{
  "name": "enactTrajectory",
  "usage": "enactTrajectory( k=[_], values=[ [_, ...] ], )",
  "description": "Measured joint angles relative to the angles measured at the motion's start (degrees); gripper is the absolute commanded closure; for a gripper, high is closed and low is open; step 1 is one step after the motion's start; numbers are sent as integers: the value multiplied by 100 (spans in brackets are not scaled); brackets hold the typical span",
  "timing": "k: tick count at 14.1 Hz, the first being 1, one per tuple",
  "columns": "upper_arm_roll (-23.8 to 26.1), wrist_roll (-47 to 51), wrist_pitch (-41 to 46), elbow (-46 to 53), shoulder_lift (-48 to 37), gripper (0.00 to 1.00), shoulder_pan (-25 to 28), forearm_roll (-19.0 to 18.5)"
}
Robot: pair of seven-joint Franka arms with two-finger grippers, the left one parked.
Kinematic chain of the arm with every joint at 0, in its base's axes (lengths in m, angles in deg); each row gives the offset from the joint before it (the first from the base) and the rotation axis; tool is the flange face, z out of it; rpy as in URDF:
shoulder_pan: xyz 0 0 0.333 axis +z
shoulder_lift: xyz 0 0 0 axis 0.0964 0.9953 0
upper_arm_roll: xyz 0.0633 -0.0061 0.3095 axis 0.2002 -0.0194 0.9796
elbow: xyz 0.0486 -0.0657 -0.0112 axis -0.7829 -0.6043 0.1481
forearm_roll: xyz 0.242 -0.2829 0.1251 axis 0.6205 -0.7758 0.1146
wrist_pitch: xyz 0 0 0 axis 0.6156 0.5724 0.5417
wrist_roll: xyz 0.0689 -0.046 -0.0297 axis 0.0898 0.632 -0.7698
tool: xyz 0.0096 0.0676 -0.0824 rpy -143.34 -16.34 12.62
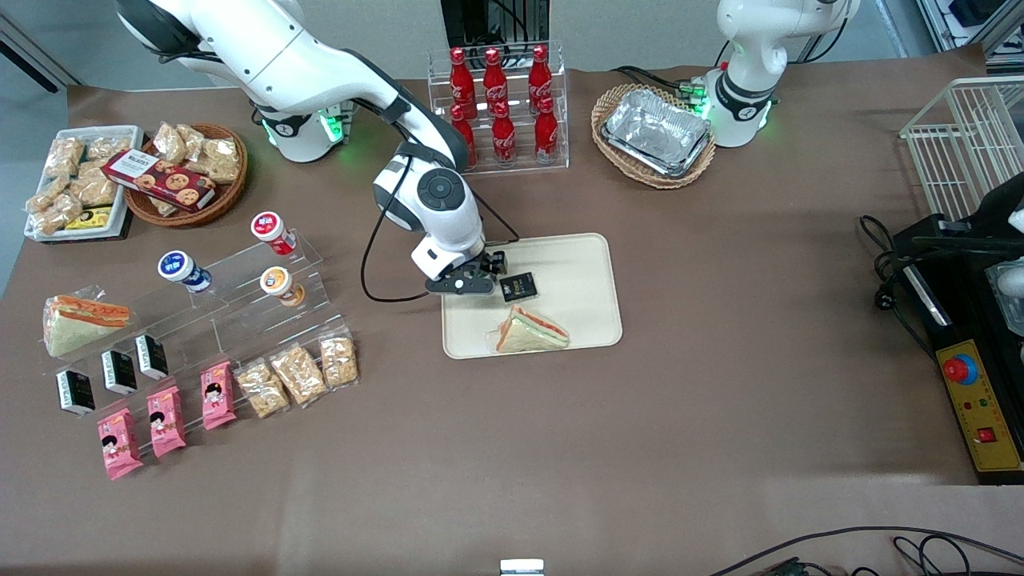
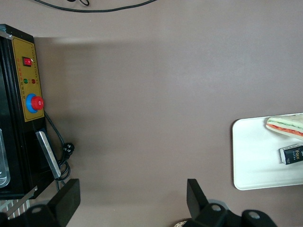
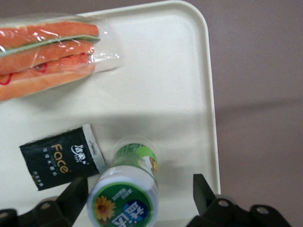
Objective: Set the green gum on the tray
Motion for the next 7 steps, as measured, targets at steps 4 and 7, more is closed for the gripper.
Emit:
enactTrajectory(
  k=[4, 7],
  values=[
    [-4, -32, 703, 99, -556, 0, -45, -35],
    [-7, -462, 1746, 193, -1518, 0, -171, 320]
  ],
)
